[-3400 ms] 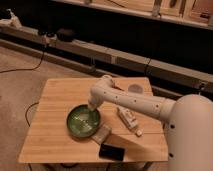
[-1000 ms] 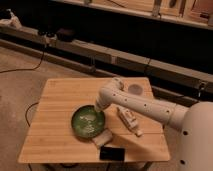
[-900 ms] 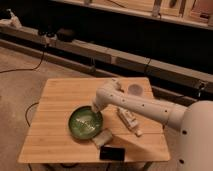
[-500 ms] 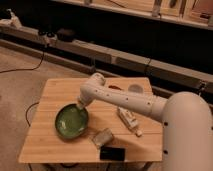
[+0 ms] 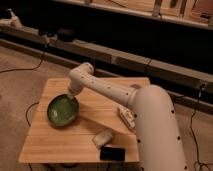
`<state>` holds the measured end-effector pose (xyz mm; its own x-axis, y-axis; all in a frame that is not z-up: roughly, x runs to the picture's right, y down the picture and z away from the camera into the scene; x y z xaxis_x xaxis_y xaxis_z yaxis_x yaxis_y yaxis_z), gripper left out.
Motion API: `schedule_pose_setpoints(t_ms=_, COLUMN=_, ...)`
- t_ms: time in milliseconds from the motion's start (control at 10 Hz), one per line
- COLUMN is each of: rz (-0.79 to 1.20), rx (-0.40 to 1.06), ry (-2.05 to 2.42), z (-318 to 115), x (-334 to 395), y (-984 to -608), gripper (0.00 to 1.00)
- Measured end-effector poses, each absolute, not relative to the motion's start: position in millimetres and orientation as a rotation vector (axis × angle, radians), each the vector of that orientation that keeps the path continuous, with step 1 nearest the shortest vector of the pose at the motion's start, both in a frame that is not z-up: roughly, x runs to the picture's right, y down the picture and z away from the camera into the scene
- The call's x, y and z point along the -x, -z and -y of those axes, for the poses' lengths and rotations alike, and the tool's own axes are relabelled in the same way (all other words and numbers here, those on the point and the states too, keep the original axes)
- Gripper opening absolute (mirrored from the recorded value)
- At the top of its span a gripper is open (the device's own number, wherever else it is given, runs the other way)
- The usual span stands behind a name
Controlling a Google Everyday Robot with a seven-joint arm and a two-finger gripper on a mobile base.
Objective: Drag the ceramic bowl in a circle
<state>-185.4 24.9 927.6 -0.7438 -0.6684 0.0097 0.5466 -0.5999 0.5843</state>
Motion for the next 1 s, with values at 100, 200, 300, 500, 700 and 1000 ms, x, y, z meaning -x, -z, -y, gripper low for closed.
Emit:
schedule_pose_setpoints(t_ms=100, rz=0.717, rx=-0.245, ry=2.257, z=-7.3, x=162.6, y=-941.4, gripper=0.0)
schedule_pose_setpoints(t_ms=200, rz=0.686, rx=-0.211, ry=2.199, z=4.8, x=135.6, y=-951.4, gripper=0.0)
schedule_pose_setpoints(t_ms=300, rz=0.662, rx=-0.183, ry=2.155, z=10.3, x=111.9, y=-957.1, gripper=0.0)
schedule_pose_setpoints(t_ms=500, rz=0.612, rx=-0.11, ry=2.07, z=5.4, x=52.5, y=-963.0, gripper=0.0)
schedule_pose_setpoints(t_ms=700, rz=0.588, rx=-0.053, ry=2.031, z=-19.3, x=13.8, y=-956.7, gripper=0.0)
schedule_pose_setpoints(t_ms=1000, rz=0.584, rx=-0.005, ry=2.035, z=-71.7, x=-22.9, y=-925.4, gripper=0.0)
